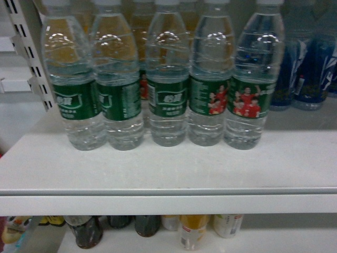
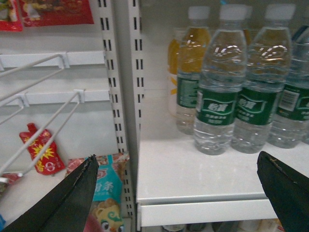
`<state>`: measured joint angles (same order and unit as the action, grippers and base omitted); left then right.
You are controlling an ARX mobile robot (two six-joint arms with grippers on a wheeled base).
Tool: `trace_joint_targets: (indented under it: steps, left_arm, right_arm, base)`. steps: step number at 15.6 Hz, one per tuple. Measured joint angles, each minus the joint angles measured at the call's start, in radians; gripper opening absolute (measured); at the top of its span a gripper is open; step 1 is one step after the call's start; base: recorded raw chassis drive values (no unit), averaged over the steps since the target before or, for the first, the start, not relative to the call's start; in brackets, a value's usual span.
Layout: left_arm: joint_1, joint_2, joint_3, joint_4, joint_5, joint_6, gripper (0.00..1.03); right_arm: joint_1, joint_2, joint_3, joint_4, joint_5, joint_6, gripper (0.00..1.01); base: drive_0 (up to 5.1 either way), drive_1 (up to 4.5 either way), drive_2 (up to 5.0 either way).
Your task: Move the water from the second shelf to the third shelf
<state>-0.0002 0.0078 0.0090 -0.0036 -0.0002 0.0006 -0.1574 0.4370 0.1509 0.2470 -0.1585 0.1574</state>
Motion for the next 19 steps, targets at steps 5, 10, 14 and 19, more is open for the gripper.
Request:
trace_joint_targets:
  steps: [5,10,14,19]
  left_arm:
    - [0.000,0.000,0.000,0.000,0.000,0.000,0.98]
    - [-0.001,0.000,0.000,-0.003,-0.005,0.000,0.98]
    - [-0.001,0.000,0.000,0.000,-0.003,0.000,0.98]
    - [-0.001,0.000,0.000,0.000,-0.001,0.000,0.98]
  right_arm:
    - [0.000,-0.001,0.000,0.001,-0.002,0.000,0.40]
    - [0.000,0.001,0.000,-0.003,-0.005,0.000,0.40]
    - [0.003,0.000,0.000,0.000,-0.002,0.000,0.40]
    - [0.000,0.000,0.000,0.000,-0.002,0.000,0.40]
  base:
    - [-5.0,2.43,2.4]
    - [-3.0,1.48,1.5]
    - [0.0,0.00,0.0]
    - [0.0,0.00,0.0]
